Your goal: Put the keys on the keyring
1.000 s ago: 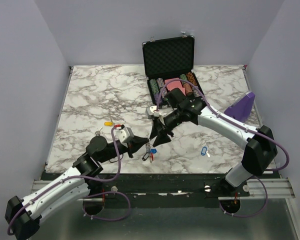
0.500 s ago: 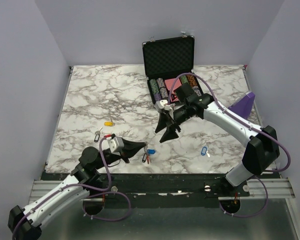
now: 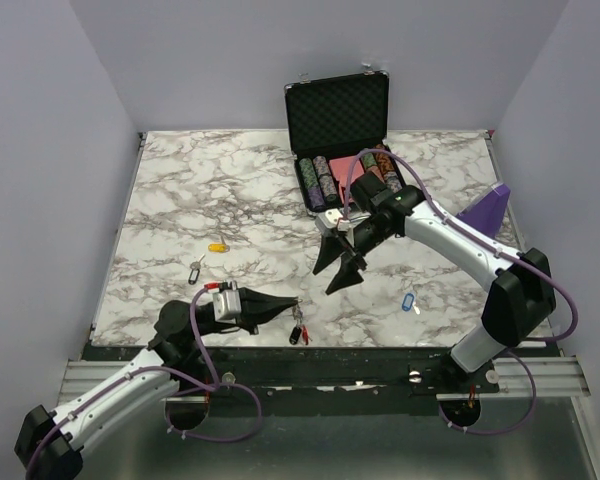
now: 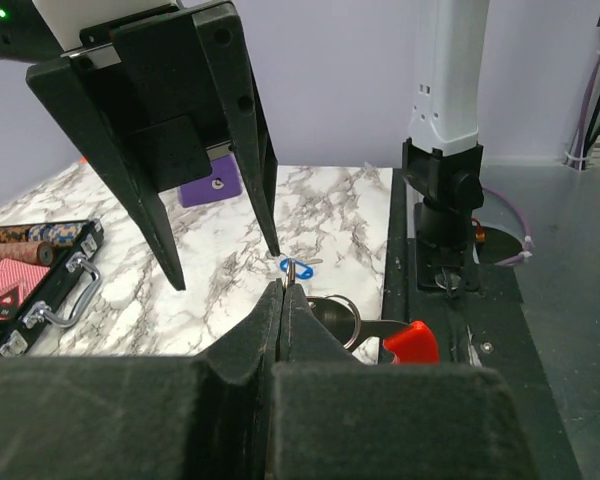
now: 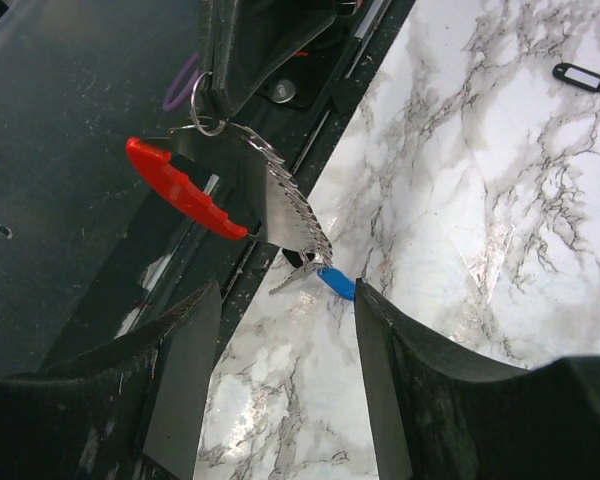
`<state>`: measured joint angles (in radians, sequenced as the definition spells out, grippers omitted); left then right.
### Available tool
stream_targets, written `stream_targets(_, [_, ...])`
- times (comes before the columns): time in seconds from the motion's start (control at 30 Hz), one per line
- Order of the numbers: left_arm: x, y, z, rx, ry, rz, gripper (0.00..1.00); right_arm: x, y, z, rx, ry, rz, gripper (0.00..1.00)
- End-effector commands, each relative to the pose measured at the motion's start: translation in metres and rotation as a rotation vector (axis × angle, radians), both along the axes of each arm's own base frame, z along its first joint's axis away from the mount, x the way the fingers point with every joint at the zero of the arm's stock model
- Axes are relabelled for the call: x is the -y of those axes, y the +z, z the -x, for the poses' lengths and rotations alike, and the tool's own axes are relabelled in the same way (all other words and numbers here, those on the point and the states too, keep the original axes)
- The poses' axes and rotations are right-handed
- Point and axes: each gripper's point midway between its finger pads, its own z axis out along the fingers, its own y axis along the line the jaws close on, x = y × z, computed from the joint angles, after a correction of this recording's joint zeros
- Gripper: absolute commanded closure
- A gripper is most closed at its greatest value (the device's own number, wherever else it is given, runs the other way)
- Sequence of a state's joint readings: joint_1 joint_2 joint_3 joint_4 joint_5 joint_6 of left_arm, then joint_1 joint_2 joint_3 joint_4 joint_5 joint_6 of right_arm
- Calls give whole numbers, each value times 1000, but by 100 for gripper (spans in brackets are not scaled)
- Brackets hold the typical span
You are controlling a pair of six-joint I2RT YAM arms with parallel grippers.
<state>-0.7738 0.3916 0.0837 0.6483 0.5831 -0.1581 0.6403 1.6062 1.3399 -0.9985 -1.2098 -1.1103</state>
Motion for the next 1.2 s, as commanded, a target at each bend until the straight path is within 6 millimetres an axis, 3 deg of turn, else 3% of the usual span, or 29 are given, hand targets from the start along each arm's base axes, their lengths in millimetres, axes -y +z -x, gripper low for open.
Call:
stream_targets(0.0, [-1, 23, 11, 69, -63, 56, 100, -1, 10, 6, -5, 38, -47, 36])
stream_targets(0.23, [-3, 27, 6, 40, -61, 72, 100, 0, 12, 7, 1, 47, -52, 36])
stream_targets(0.37, [-6, 28, -11, -47, 7, 84, 100, 1, 12, 4, 17, 40, -40, 36])
stream_targets(0.57, [-14, 29, -40, -275, 108, 111, 100, 18, 27, -29, -41, -111, -69, 36])
stream_targets(0.7, [-16, 32, -46, -395, 116, 166, 100, 26, 28, -44, -63, -213, -75, 36])
stream_targets(0.87, [-20, 36, -49, -435, 125, 239, 100, 23, 30, -35, -164, -202, -116, 30])
stream_targets(1.17, [-8, 33, -60, -451, 101, 245, 100, -10, 28, -15, -226, -135, -93, 32])
